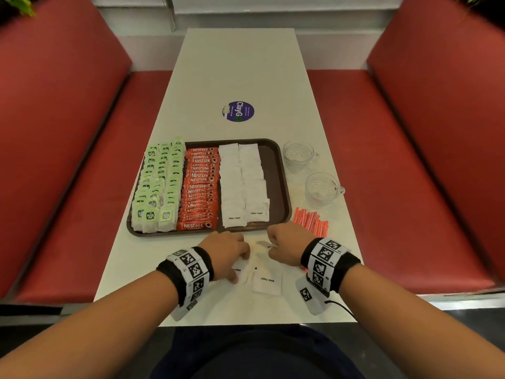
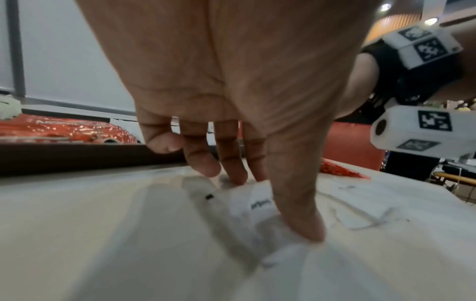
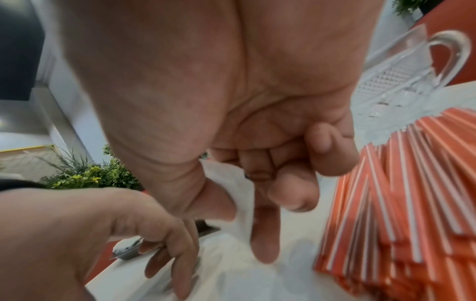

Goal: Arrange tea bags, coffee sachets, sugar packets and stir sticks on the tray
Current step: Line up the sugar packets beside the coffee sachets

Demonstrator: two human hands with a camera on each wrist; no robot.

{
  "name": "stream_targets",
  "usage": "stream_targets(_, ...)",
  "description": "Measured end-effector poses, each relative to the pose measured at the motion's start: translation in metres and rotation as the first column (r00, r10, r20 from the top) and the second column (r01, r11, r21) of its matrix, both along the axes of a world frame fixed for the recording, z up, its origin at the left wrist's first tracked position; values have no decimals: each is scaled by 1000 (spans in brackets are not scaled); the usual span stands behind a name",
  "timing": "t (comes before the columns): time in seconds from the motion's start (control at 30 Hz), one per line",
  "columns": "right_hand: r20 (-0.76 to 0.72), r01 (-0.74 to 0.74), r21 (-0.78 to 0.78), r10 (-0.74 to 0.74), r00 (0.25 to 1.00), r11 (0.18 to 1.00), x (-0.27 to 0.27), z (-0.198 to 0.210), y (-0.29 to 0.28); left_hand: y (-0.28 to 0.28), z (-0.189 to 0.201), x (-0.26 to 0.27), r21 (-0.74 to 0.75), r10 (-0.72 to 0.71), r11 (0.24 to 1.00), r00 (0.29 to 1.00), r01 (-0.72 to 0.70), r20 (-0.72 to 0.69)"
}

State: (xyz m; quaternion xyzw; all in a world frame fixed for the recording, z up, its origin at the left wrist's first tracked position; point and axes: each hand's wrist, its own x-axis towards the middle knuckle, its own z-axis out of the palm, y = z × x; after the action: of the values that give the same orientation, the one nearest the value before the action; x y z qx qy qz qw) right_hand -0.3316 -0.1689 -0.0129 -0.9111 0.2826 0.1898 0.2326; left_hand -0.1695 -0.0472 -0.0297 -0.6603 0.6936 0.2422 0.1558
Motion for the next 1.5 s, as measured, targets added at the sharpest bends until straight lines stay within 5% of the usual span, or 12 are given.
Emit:
stream_targets(0.33, 35, 112, 139, -118, 992, 984, -10, -3, 5, -7, 6, -2, 6, 2, 1000, 1000, -2, 1)
stream_targets(0.6, 281, 110, 144, -147, 948, 983, -11, -5, 3, -15, 32, 13, -335, 190, 893, 926, -301, -326)
stream_targets(0.83, 461, 96, 95, -130, 878, 991, -5, 1, -7, -21, 31, 12, -335, 242, 852, 870, -403, -430)
stream_targets(1.07, 428, 54, 70, -79, 900, 996, -2, -1, -13, -35, 29, 12, -349, 184, 870, 887, -347, -423)
stream_targets(1.3, 394, 265, 263, -355, 848, 927, -5, 7, -26, -53, 21, 27, -350, 456, 741, 812, -573, -365)
stream_targets(1.5, 391, 306, 289, -403, 827, 907, -9, 13, -42, -69, 11, 15, -259, 420, 852, 890, -454, -180)
